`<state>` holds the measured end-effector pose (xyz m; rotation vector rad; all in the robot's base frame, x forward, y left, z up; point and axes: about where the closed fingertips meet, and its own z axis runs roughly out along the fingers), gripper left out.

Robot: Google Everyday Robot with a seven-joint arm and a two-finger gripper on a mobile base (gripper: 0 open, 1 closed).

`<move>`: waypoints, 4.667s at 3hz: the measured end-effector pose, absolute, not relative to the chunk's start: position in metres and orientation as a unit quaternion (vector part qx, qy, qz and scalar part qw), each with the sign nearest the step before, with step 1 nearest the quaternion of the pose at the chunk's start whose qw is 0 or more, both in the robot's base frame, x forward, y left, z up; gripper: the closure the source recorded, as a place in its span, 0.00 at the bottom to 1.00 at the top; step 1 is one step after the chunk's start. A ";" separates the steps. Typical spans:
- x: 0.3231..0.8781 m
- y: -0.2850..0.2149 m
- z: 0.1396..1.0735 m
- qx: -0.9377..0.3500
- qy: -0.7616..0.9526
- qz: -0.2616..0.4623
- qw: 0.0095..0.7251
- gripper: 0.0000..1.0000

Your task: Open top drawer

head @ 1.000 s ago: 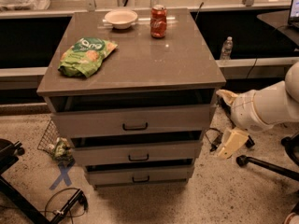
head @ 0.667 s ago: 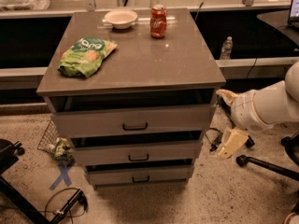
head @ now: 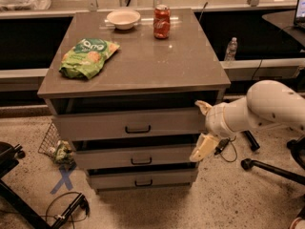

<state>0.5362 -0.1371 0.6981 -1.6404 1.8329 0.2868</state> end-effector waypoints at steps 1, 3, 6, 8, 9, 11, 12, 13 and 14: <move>0.575 -0.115 0.695 -0.640 0.678 0.104 0.347 0.00; 0.582 -0.104 0.684 -0.647 0.678 0.100 0.333 0.00; 0.587 -0.093 0.674 -0.653 0.678 0.099 0.323 0.50; 0.586 -0.091 0.673 -0.654 0.677 0.100 0.322 0.96; 0.581 -0.089 0.674 -0.657 0.677 0.100 0.316 1.00; 0.519 -0.106 0.682 -0.646 0.694 0.112 0.298 1.00; 0.517 -0.107 0.682 -0.646 0.694 0.113 0.297 1.00; 0.485 -0.116 0.685 -0.647 0.696 0.122 0.287 1.00; 0.485 -0.116 0.685 -0.647 0.696 0.122 0.287 1.00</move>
Offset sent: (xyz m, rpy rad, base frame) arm 0.0555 0.0233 0.0033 0.0014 -0.0804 0.0479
